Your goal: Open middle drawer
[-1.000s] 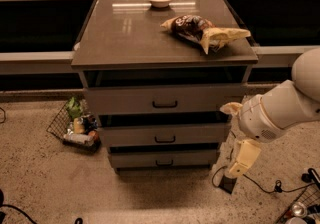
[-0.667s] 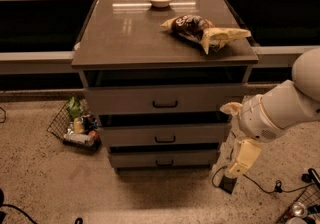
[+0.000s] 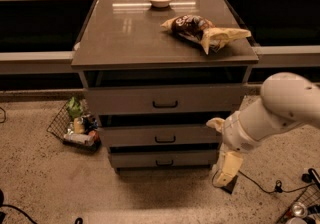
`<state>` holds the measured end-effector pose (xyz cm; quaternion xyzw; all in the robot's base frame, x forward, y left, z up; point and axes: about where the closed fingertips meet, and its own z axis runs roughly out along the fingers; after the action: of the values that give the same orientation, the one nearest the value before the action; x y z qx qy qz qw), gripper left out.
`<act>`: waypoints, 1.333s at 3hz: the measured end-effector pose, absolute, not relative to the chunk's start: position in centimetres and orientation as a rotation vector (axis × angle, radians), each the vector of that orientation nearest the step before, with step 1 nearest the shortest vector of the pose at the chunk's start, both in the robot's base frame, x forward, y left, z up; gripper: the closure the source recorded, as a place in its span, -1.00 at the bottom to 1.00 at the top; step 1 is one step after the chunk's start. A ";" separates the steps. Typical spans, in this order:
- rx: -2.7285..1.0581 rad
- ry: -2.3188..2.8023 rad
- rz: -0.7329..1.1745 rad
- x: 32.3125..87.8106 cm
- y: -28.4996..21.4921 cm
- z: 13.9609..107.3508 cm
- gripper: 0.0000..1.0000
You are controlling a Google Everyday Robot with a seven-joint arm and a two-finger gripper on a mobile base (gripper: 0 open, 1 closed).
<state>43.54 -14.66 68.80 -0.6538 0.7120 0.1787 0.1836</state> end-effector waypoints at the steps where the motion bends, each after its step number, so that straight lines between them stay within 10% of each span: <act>1: -1.892 1.956 0.529 46.0 -13.8 62.0 -1.00; 4: -1.815 1.844 0.738 50.9 -11.2 50.7 -1.00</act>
Offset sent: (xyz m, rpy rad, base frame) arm 0.0908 0.0365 -0.1979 0.2169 0.0007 0.1344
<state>50.92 -11.15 50.65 -0.6576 0.6680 0.2672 0.2236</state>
